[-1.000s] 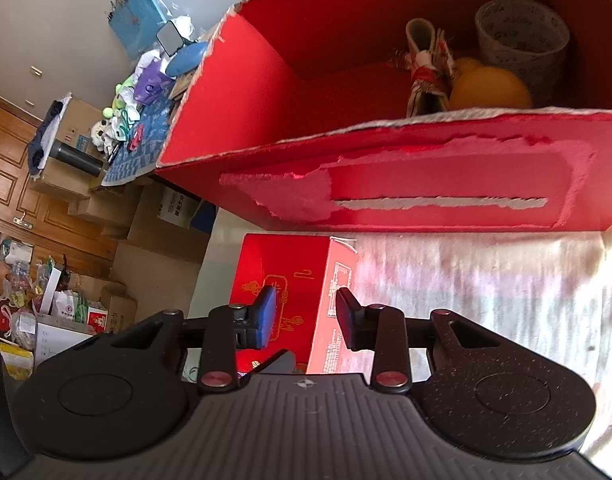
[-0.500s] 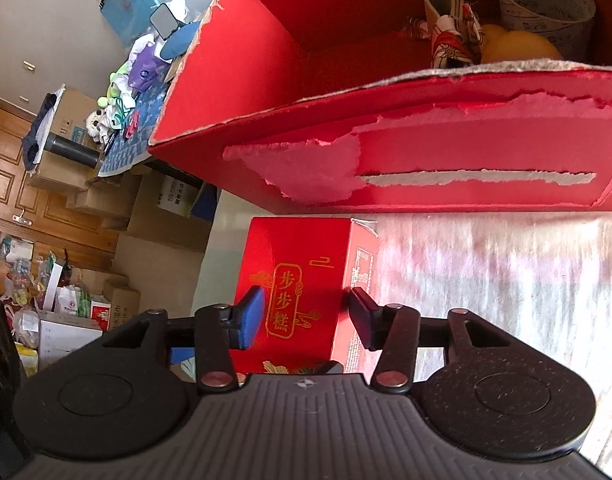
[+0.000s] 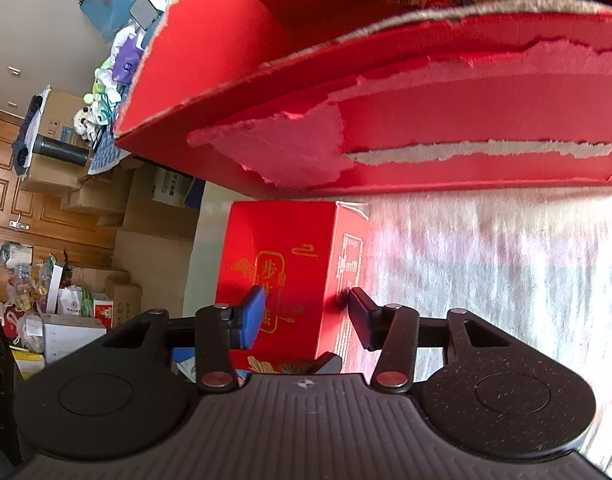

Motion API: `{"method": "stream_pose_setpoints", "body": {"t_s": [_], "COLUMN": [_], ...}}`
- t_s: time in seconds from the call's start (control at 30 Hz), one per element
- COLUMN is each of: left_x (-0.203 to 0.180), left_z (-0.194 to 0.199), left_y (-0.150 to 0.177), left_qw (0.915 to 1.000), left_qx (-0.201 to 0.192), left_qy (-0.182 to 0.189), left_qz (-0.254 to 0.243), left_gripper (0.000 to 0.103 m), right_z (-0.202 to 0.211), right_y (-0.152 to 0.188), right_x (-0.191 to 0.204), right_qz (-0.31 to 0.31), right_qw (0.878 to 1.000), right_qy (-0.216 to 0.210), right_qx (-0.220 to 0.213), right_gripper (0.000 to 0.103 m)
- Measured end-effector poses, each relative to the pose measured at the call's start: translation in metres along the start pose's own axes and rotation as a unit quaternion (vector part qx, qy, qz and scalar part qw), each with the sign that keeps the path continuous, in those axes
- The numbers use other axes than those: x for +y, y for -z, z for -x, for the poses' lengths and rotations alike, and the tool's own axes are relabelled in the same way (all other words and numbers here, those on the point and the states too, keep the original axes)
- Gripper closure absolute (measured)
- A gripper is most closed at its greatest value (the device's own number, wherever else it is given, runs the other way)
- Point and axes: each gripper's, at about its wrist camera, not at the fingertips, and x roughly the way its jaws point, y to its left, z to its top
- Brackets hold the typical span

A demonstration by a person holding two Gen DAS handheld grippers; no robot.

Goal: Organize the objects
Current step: 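Lift the red gift box and carry it over the red box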

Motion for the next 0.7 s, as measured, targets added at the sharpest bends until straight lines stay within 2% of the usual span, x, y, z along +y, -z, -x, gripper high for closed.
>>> {"method": "stream_pose_setpoints", "body": {"t_s": [0.23, 0.4, 0.57, 0.7], "left_x": [-0.012, -0.028, -0.056, -0.082], "left_z": [0.01, 0.016, 0.018, 0.021], "left_y": [-0.008, -0.013, -0.02, -0.024], "left_qw": [0.999, 0.9952, 0.9878, 0.9774], "left_qx": [0.018, 0.038, 0.041, 0.036], "left_qy": [0.022, 0.045, 0.066, 0.089], "left_qz": [-0.035, -0.079, -0.135, -0.189], "left_gripper": [0.024, 0.024, 0.024, 0.024], "right_z": [0.016, 0.03, 0.053, 0.074], "right_y": [-0.001, 0.001, 0.009, 0.018], "right_x": [-0.003, -0.017, -0.036, -0.051], "right_qz": [-0.004, -0.042, -0.084, -0.123], "right_qw": [1.0, 0.999, 0.996, 0.991], "right_qy": [0.01, 0.015, 0.032, 0.048], "right_qx": [0.014, 0.024, 0.0, -0.03], "right_gripper": [0.054, 0.055, 0.055, 0.055]}}
